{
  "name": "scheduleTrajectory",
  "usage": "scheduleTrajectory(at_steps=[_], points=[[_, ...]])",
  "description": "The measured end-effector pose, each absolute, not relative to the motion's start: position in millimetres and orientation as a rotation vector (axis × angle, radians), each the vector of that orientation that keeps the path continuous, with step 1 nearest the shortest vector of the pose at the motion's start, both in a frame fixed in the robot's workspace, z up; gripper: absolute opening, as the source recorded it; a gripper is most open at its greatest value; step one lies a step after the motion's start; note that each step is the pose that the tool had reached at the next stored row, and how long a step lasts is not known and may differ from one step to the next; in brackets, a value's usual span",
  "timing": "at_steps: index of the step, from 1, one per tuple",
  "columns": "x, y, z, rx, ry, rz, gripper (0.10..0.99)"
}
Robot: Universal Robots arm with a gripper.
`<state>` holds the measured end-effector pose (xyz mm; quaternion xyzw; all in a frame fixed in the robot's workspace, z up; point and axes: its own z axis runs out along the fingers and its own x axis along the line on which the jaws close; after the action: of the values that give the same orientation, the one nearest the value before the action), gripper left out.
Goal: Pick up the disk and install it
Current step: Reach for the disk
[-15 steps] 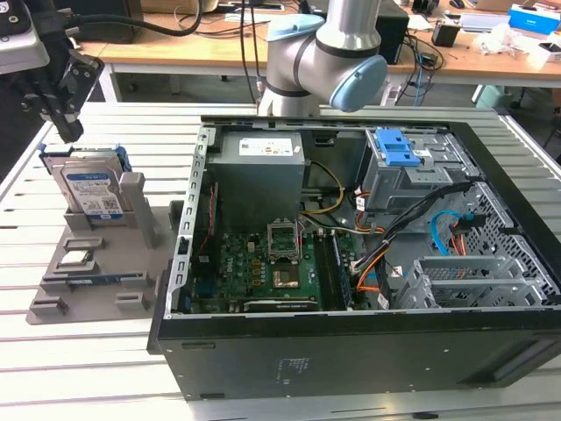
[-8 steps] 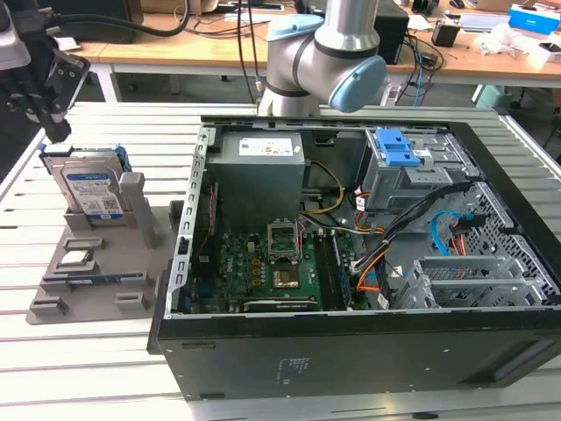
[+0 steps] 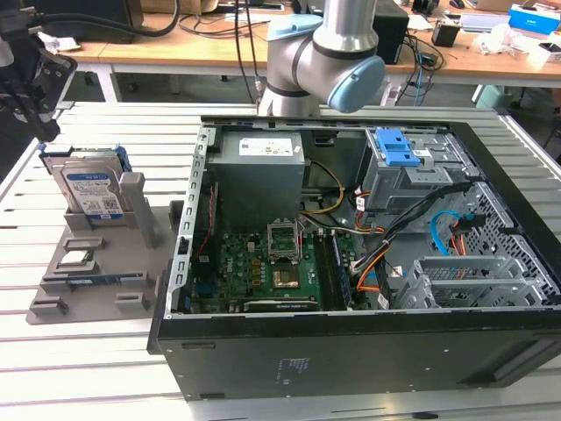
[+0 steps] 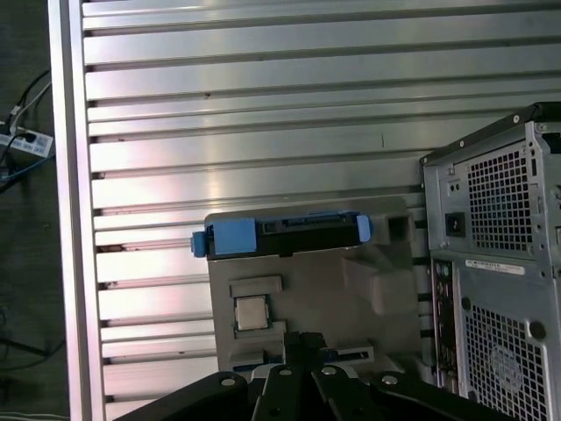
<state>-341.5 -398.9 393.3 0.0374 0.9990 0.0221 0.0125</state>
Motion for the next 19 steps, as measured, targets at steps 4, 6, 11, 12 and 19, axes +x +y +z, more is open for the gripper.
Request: scheduleTrajectory(at_steps=[4, 6, 11, 12, 19], points=[[-351, -399, 393, 0.117, 3.114, 0.069, 0.106], [-354, -399, 393, 0.117, 3.114, 0.069, 0.106], [-363, -399, 393, 0.117, 3.114, 0.069, 0.106], [-365, -399, 393, 0.117, 3.114, 0.069, 0.106], [-376, -399, 393, 0.116, 3.114, 0.069, 0.106]])
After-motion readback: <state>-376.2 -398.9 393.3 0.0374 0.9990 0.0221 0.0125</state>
